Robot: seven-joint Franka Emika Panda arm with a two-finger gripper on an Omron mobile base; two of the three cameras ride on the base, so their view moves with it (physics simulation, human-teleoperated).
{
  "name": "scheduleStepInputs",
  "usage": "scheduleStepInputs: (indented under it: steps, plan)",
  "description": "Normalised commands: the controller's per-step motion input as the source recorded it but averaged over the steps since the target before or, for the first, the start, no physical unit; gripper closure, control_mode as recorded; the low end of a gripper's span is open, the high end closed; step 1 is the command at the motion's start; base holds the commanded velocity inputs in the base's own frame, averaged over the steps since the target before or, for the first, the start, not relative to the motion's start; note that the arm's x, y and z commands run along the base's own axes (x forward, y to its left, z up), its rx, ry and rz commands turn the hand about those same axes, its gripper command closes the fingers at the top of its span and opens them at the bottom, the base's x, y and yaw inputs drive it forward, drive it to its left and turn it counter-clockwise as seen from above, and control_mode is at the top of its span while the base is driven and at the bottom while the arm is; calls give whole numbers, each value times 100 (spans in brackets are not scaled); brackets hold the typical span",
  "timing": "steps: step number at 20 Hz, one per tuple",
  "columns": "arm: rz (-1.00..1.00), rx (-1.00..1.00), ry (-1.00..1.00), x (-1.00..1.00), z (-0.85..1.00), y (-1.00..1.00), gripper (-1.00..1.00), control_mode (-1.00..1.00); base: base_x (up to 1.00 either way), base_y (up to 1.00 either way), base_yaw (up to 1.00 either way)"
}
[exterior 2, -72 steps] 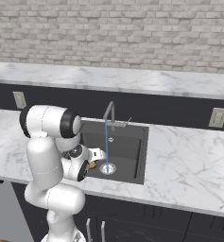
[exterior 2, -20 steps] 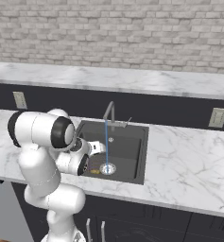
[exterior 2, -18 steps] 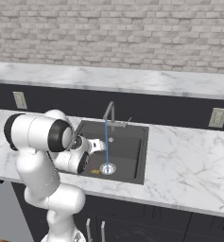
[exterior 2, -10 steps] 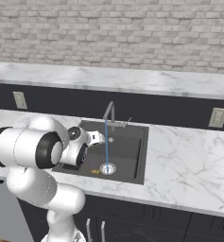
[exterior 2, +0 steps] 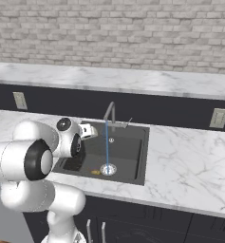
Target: Soak the sponge with water for a few seconds and then drop it inside the sink.
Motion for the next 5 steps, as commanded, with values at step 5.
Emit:
scheduleStepInputs:
  steps: [5]
  plan:
    - [0, 0, 0, 0, 48, 22, -100, -100, 0, 0, 0]
